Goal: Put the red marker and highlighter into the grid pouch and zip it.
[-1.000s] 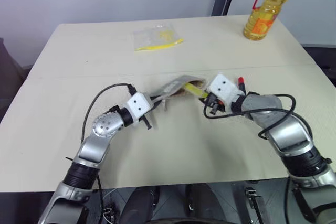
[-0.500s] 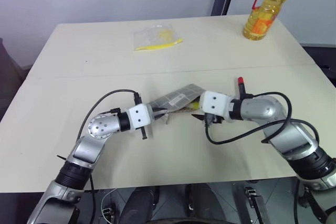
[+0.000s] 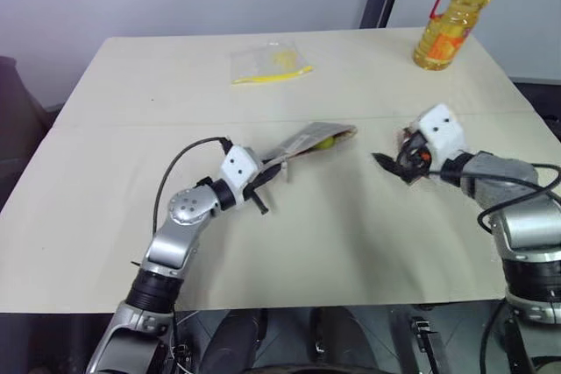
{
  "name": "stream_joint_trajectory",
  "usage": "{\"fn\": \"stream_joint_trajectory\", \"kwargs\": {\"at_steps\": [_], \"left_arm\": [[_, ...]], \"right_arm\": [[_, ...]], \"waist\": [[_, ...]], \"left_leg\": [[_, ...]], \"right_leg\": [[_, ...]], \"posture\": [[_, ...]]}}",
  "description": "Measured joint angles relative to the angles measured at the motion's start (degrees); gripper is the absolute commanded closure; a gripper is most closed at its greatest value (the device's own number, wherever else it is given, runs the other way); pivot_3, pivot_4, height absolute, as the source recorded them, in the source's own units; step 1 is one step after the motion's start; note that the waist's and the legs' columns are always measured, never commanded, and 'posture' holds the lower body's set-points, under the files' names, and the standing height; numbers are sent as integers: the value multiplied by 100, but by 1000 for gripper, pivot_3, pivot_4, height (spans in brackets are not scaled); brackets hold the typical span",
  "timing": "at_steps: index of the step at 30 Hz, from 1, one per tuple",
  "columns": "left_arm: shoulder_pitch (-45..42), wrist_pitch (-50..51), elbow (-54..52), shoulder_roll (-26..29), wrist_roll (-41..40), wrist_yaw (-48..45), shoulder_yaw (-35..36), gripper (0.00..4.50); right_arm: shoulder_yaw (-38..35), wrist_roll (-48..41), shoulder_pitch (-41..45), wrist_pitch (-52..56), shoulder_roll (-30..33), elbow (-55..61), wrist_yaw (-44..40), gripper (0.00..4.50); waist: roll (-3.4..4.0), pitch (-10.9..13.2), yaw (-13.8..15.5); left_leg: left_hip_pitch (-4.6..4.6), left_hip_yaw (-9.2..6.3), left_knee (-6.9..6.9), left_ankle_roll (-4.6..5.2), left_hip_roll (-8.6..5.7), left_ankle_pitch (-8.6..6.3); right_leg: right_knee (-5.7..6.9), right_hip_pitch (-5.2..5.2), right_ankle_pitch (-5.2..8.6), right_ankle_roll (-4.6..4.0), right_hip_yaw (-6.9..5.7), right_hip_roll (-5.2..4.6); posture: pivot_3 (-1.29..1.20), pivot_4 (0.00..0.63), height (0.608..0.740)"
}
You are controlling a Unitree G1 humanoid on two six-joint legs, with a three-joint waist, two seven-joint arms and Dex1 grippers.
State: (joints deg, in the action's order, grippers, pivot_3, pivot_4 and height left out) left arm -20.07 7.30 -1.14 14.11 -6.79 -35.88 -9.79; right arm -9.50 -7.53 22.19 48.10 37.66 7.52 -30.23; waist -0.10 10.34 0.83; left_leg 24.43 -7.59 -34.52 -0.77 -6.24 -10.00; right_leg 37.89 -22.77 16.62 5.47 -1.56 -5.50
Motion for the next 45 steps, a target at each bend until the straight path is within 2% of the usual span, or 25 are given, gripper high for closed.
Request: {"fn": "stream_joint_trajectory", "kwargs": {"at_steps": [4,7,13,17,23,31,45], "left_arm": [[-46,2,67,-80,33,122,-19,4500],[-62,-4,100,-104,43,129,-31,4500],[-141,-26,244,-121,9,179,14,4500],[-254,-32,362,-136,-18,218,56,4500],[-357,-144,600,-133,-71,234,214,4500],[-443,-237,723,-132,-78,240,256,4500],[-445,-313,736,-88,1,251,247,4500]], "right_arm": [[-402,-39,-137,343,-480,-561,655,82],[-601,-150,-138,454,-633,-573,843,888],[-789,-408,-172,641,-760,-528,947,4049],[-525,-321,-225,427,-480,-514,852,4102],[-26,-136,-503,-936,364,377,16,4102],[324,-293,-806,-1471,575,1116,-779,4102],[933,-49,-586,-1734,662,1240,-1027,4102]], "waist": [[2,-1,-28],[6,-3,-19],[6,-3,-12],[7,-2,-13],[7,-2,-43],[3,0,-10],[2,1,-9]], "left_leg": [[0,4,4,1,0,0],[-3,3,1,2,1,0],[-2,2,-32,11,1,-7],[1,3,-35,11,0,-7],[1,5,-32,14,3,-9],[5,3,-48,18,2,-13],[7,3,-46,17,3,-14]], "right_leg": [[6,-5,0,0,2,0],[7,0,0,0,2,2],[8,14,0,0,-1,3],[8,12,0,1,-2,2],[7,10,1,3,-5,4],[6,16,1,4,-8,1],[3,14,1,3,-7,0]], "posture": [[0,150,740],[0,150,740],[0,150,740],[0,150,740],[0,150,740],[0,150,740],[0,150,740]]}}
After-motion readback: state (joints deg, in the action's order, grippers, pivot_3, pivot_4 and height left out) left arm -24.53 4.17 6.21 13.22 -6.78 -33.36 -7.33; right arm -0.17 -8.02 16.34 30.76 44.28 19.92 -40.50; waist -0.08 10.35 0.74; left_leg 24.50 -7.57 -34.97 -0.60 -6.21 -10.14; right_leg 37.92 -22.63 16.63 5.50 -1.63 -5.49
